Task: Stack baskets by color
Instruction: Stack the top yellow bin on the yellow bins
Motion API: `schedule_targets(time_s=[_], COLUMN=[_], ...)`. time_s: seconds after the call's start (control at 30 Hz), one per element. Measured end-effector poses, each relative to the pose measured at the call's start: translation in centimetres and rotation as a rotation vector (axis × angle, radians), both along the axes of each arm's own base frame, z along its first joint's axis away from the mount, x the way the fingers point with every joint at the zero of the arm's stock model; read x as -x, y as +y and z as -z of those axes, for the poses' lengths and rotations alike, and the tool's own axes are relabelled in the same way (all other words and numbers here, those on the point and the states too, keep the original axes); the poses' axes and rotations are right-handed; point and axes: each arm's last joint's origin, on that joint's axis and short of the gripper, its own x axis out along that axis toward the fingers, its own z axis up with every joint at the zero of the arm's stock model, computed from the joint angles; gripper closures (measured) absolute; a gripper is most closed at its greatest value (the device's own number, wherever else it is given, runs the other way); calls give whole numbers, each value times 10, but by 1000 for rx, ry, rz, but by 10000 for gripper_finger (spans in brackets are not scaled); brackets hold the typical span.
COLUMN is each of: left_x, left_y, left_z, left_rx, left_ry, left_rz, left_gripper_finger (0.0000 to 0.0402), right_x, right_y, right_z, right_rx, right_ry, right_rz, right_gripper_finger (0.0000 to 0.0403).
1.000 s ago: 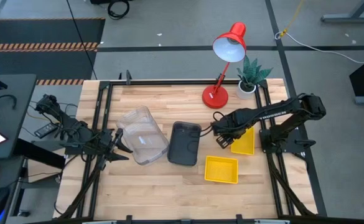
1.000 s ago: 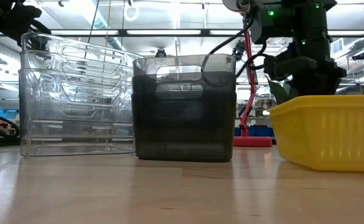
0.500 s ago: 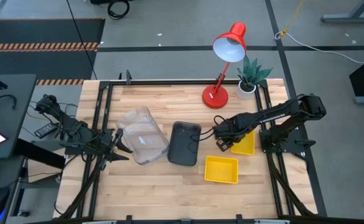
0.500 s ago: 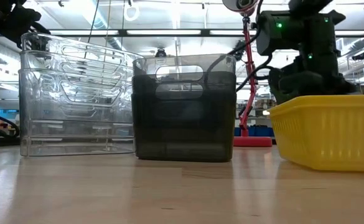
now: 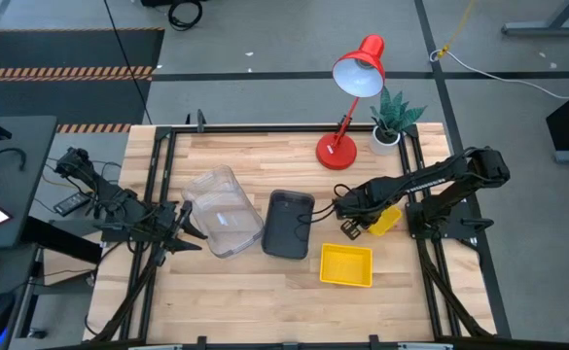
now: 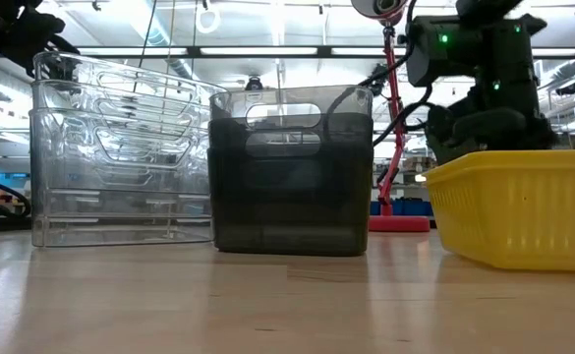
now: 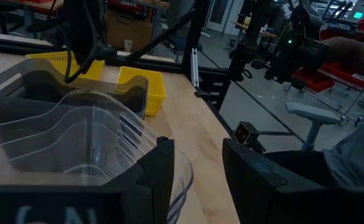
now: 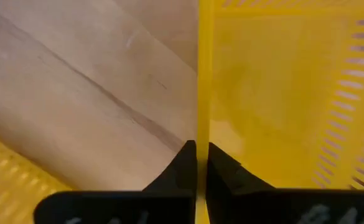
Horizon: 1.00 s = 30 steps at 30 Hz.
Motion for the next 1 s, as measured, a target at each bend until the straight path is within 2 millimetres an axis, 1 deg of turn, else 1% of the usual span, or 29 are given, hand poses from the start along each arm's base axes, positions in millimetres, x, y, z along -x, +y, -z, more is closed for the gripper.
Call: schedule_targets(time_s=[0.1,0.2,0.33,0.43,0.63,0.73,0.9,1.0], left_x=[0,0,0,0,0,0,0,0], left_y=[0,0,0,0,0,0,0,0], left_z=[0,0,0,0,0,0,0,0], left_rx=[8,8,8,12,13,12,12,13], left_ry=[3,2,2,4,4,4,4,3], left_rz=[-1,-1,-1,-2,-2,-2,-2,-2], left_gripper_finger=[260,260,260,260,260,260,260,260], right_x=[-3,-6,-15,-23,-30,-30,-28,-25], right_y=[3,6,14,25,56,76,106,121], right_z=[-12,-28,-52,-69,-102,-113,-119,-118], right_rx=[25,69,85,81,91,88,48,60], right_ry=[13,28,-18,-85,-224,-301,-409,-443], right_rz=[-28,-73,-133,-186,-295,-356,-434,-462], right_gripper_finger=[385,392,393,393,393,393,393,393])
